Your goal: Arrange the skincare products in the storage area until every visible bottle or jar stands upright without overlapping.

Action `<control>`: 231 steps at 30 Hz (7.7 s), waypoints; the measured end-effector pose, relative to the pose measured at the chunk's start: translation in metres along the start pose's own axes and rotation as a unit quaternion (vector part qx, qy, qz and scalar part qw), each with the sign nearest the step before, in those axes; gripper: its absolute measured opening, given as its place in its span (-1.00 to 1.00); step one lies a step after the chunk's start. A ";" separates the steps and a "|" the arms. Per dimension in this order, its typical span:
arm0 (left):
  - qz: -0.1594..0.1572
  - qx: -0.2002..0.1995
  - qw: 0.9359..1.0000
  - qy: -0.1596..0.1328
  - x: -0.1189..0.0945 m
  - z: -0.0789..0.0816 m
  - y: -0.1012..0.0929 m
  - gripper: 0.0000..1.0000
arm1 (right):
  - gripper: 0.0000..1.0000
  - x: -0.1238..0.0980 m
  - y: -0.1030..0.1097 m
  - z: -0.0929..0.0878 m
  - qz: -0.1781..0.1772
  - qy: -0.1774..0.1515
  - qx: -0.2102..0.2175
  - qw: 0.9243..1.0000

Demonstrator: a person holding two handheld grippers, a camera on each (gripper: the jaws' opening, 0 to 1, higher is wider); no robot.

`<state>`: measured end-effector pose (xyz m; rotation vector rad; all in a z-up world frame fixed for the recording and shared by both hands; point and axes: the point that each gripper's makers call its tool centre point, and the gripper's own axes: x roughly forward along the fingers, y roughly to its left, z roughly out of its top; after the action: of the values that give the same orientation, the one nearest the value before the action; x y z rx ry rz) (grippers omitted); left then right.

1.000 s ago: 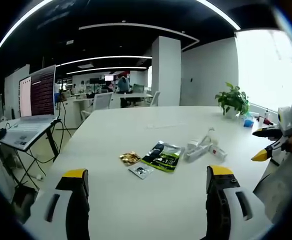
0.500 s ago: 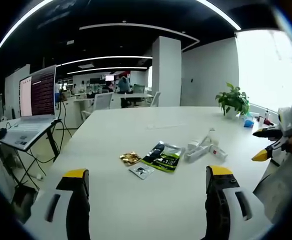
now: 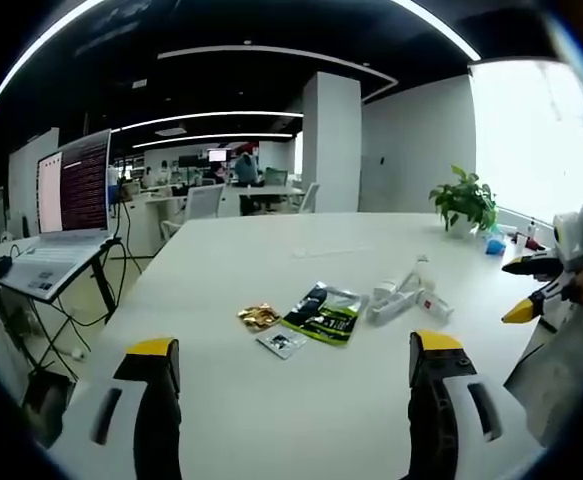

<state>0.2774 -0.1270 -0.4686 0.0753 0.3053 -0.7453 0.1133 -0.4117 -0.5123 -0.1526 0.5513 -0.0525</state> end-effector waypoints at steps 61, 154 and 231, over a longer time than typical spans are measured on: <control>-0.008 0.004 1.000 0.022 0.002 -0.006 -0.003 0.58 | 0.47 0.094 -0.072 0.052 -0.010 0.059 0.125 0.990; -0.019 0.098 0.995 0.011 0.005 0.006 -0.028 0.49 | 0.21 0.169 -0.076 0.111 0.042 0.195 0.323 0.925; 0.006 0.076 0.995 0.061 0.008 -0.016 -0.008 0.48 | -0.46 0.281 -0.110 0.029 -0.036 0.323 0.151 0.933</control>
<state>0.2738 -0.1359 -0.4856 0.2671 0.3631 -0.7517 0.3672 -0.5417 -0.6158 0.1562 1.1876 -0.2640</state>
